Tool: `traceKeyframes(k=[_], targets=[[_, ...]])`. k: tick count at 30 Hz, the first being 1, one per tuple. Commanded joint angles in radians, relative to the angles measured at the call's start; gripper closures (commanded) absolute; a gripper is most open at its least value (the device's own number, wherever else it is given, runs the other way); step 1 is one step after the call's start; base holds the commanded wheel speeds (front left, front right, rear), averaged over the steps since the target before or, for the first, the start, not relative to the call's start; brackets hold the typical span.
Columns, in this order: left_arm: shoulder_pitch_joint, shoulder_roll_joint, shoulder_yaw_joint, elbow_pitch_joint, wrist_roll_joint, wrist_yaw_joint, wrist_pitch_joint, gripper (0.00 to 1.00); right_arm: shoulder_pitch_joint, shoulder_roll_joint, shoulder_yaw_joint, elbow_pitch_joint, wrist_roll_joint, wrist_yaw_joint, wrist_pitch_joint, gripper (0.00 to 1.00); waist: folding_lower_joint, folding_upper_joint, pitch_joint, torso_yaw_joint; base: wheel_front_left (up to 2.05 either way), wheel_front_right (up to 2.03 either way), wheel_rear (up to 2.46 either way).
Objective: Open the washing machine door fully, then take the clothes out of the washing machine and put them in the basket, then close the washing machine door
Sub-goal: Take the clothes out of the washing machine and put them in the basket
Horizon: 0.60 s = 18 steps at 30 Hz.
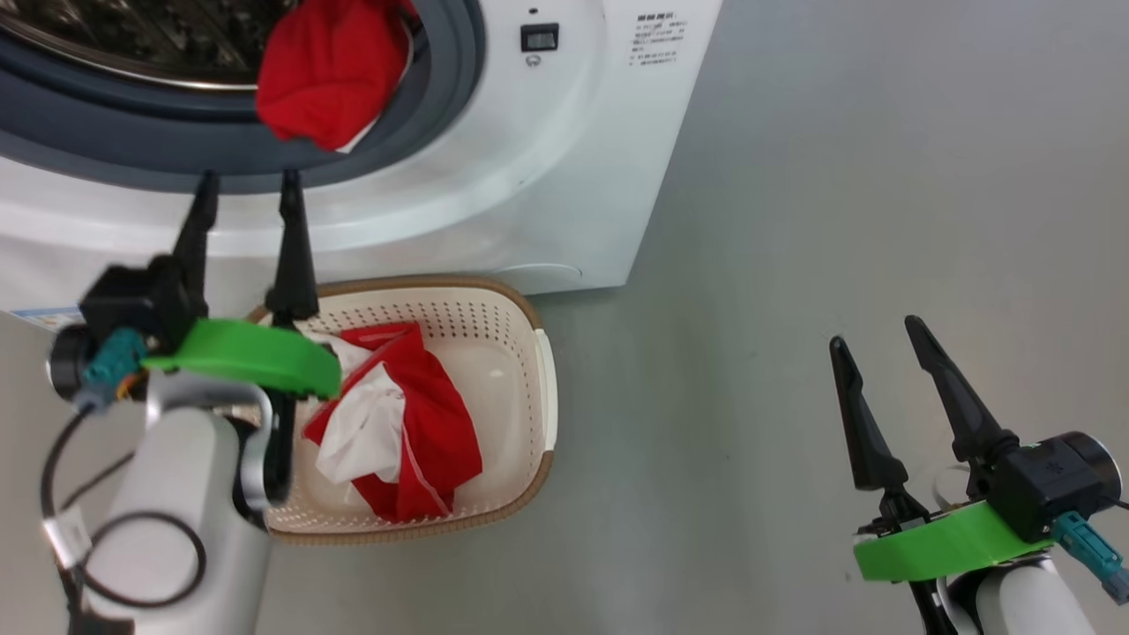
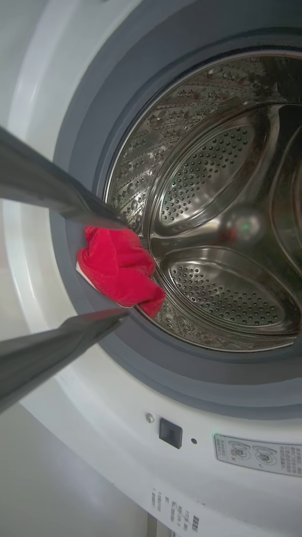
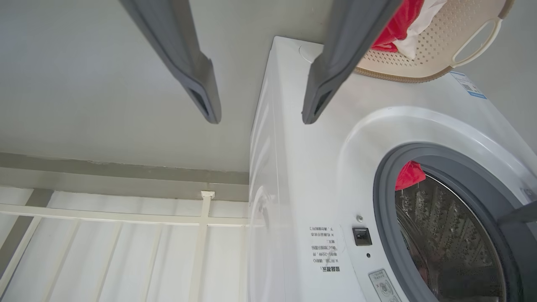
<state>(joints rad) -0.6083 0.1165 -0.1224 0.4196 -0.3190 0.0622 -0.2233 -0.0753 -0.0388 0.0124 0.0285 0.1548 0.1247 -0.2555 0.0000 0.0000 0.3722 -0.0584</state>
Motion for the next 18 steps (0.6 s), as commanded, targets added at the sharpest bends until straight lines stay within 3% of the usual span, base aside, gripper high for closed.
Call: traceKeyframes(k=[1, 8, 18], targets=[[-0.053, 0.04, 0.032, 0.003, 0.009, 0.002, -0.012, 0.0, -0.03, -0.011, 0.024, -0.029, 0.004, 0.006, -0.006, 0.0, 0.0, 0.0, 0.036, -0.017, 0.0, 0.0, 0.0], [-0.193, 0.061, 0.035, 0.118, 0.016, -0.009, -0.024, 0.0, -0.058, -0.011, 0.039, -0.039, 0.011, 0.006, -0.006, 0.0, 0.0, 0.0, 0.088, -0.036, 0.0, 0.0, 0.0], [-0.399, 0.091, 0.038, 0.307, -0.011, -0.059, -0.011, 0.0, -0.088, -0.011, 0.049, -0.039, 0.011, 0.006, -0.006, 0.0, 0.0, 0.0, 0.16, -0.061, 0.0, 0.0, 0.0]])
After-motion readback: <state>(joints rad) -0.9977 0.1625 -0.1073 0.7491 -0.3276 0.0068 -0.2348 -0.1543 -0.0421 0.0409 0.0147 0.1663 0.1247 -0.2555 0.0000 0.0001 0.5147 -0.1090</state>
